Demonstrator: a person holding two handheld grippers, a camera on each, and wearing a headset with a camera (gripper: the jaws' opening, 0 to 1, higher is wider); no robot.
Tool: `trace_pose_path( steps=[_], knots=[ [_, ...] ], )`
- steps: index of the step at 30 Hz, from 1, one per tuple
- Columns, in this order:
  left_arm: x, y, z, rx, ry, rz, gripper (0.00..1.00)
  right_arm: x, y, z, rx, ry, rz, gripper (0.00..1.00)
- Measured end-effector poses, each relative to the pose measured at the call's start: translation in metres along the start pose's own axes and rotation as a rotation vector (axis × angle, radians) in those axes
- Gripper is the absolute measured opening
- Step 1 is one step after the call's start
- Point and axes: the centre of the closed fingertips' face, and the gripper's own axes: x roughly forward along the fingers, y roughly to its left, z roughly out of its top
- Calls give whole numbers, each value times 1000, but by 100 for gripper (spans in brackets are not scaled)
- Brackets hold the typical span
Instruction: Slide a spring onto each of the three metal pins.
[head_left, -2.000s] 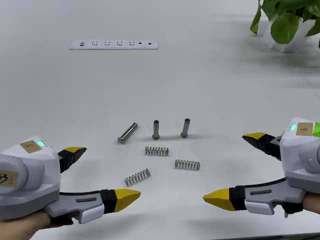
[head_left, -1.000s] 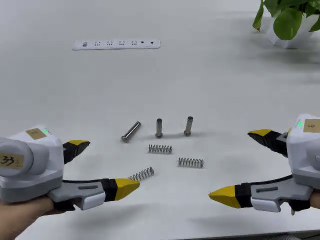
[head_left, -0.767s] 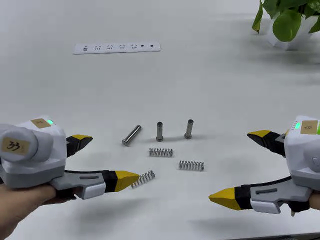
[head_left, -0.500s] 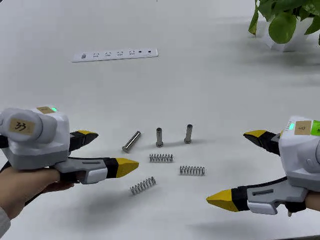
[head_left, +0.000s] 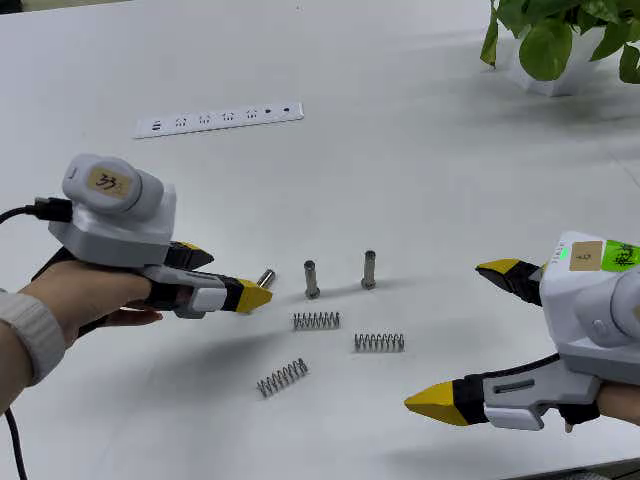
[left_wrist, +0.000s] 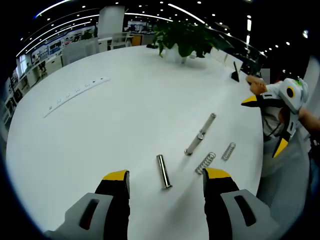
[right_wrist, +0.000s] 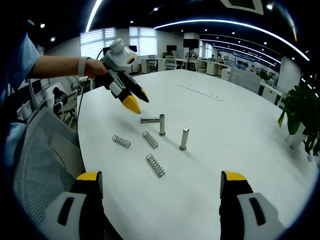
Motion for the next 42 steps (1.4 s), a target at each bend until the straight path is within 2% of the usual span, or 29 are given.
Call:
trace_pose_path(
  steps=[5,10,12,16,25,30,31,37,39,42],
  knots=[
    [12,5,1,2,72,6,55,-1,0,-3,7,-1,-5,99],
    [23,12,-1,-22,134,13,47,-3,0,-5,13,0,-12,99],
    [26,14,0,-26,143,15,43,-3,1,-6,13,2,-15,99],
    [30,10,-3,-19,186,25,39,-3,0,-8,16,4,-18,99],
    [38,3,-8,-6,245,51,30,-3,4,-11,20,8,-18,99],
    [39,4,-15,30,292,80,25,-2,5,-12,21,8,-16,99],
    [39,4,-12,53,284,87,24,-2,5,-12,21,8,-16,99],
    [39,4,-14,108,338,125,24,-1,8,-13,16,12,-13,99],
    [39,5,-15,158,363,146,24,0,9,-13,16,11,-11,99],
    [40,2,-14,138,372,147,21,1,11,-13,14,11,-7,99]
  ],
)
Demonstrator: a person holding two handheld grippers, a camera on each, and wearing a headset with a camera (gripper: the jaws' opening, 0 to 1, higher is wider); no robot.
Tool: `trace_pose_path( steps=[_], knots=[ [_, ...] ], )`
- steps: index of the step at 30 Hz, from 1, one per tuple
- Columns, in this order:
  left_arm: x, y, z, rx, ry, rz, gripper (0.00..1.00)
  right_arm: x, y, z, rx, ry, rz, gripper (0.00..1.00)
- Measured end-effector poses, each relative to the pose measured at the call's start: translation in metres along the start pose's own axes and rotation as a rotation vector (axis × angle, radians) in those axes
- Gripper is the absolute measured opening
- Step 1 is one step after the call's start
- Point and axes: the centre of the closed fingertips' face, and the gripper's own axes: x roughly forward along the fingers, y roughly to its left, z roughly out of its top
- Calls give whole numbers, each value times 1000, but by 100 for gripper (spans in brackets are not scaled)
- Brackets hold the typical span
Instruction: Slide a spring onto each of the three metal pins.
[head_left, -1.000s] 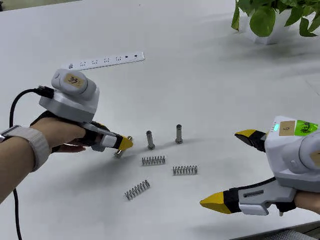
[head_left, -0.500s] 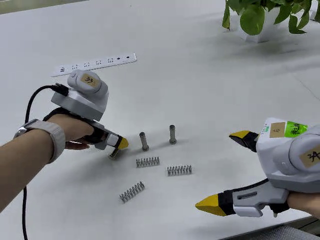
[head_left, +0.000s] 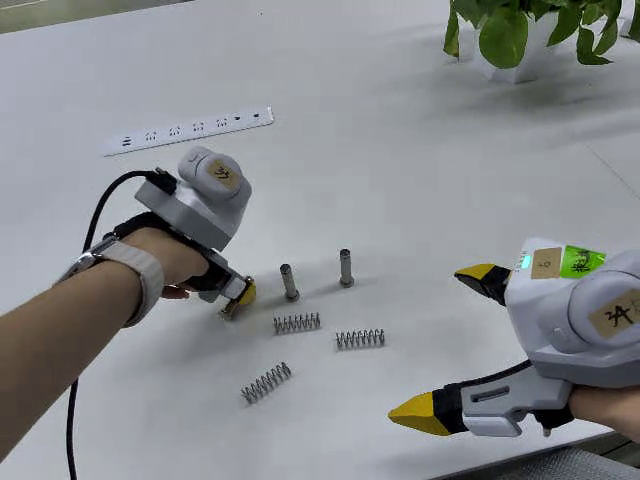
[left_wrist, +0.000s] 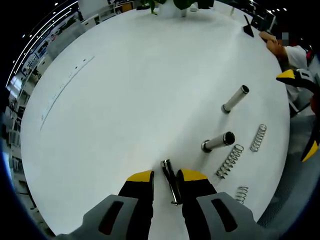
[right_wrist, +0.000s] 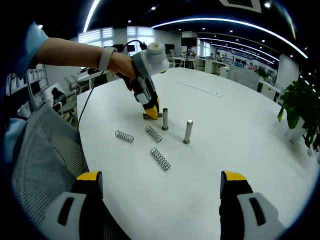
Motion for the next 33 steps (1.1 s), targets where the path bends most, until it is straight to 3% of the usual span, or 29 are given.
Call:
trace_pose_path(
  steps=[11,24,28,33],
  knots=[
    [1,3,-2,-35,36,4,15,0,4,-2,-8,7,2,99],
    [4,6,-2,-23,55,6,9,4,11,-2,-26,23,14,98],
    [3,7,-3,-42,34,-3,8,4,11,-1,-32,26,17,98],
    [2,7,-2,-94,-43,-29,8,5,13,-3,-36,34,23,98]
  ],
)
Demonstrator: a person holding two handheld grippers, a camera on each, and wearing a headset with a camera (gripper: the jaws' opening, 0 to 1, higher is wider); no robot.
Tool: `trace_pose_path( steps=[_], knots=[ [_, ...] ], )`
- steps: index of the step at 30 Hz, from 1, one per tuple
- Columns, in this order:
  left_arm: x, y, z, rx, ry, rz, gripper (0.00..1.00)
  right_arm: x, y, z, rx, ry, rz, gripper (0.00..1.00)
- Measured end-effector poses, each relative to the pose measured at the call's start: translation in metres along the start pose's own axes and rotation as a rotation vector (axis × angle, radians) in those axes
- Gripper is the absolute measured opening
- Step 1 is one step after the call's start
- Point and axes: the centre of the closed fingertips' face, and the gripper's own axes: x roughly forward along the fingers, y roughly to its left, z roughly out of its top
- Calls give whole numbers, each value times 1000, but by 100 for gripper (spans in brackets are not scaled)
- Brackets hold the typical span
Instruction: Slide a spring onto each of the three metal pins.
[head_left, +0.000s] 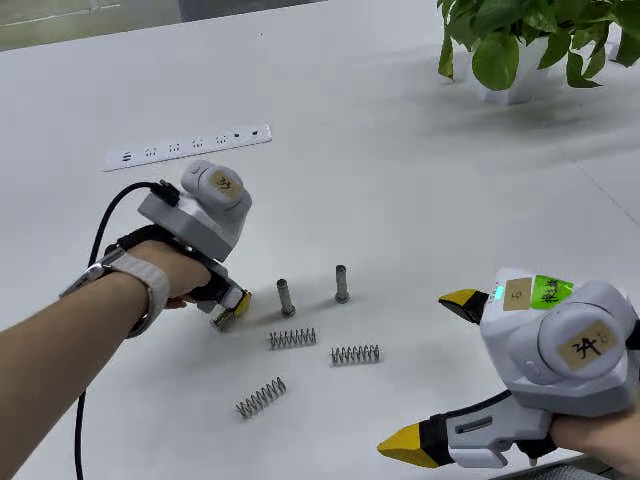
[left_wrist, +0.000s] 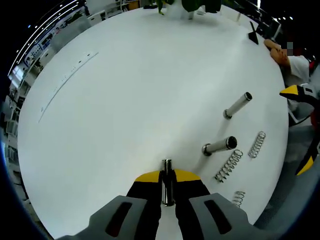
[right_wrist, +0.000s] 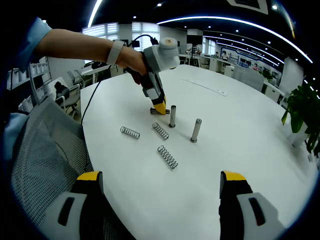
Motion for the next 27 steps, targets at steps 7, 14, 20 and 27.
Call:
trace_pose_path(
  steps=[7,14,20,27],
  knots=[
    [-3,-1,-2,-59,-116,-31,7,1,3,0,-7,7,11,98],
    [-6,5,1,-77,-186,-31,7,3,8,-2,-15,22,28,98],
    [-12,7,5,-86,-230,-37,7,6,11,-2,-19,25,40,98],
    [-20,3,6,-75,-265,-32,8,7,13,-2,-22,28,46,98]
  ],
)
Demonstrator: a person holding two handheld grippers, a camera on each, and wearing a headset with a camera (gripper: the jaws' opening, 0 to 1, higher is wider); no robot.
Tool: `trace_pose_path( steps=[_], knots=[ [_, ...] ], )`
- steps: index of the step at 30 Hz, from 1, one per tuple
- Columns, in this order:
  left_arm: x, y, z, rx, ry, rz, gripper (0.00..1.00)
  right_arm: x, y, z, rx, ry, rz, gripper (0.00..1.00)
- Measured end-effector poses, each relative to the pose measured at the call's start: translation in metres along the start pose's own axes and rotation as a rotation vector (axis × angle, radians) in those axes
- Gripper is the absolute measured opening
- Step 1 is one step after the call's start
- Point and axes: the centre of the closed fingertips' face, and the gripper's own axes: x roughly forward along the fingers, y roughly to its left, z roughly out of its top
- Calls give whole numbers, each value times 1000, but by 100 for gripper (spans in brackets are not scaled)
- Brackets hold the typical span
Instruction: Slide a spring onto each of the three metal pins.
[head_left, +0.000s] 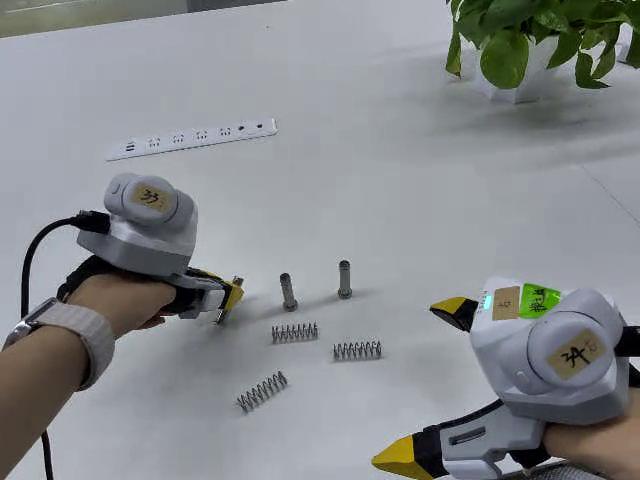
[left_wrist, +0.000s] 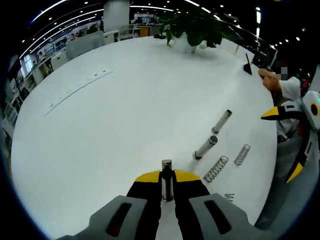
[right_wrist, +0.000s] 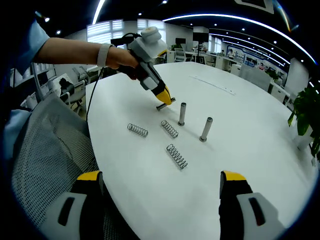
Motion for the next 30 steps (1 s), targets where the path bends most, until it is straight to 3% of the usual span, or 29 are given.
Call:
trace_pose_path(
  steps=[11,15,20,23,30],
  knots=[
    [-9,0,0,8,-35,11,8,1,4,2,-7,1,10,98],
    [-17,-5,-3,19,-47,23,8,2,5,3,-10,1,13,98],
    [-20,-2,-5,22,-63,34,8,3,6,3,-11,1,17,98],
    [-22,-7,-6,46,-94,51,8,4,7,2,-10,3,19,98],
    [-24,-10,-9,85,-117,72,8,5,8,2,-13,2,23,98]
  ],
)
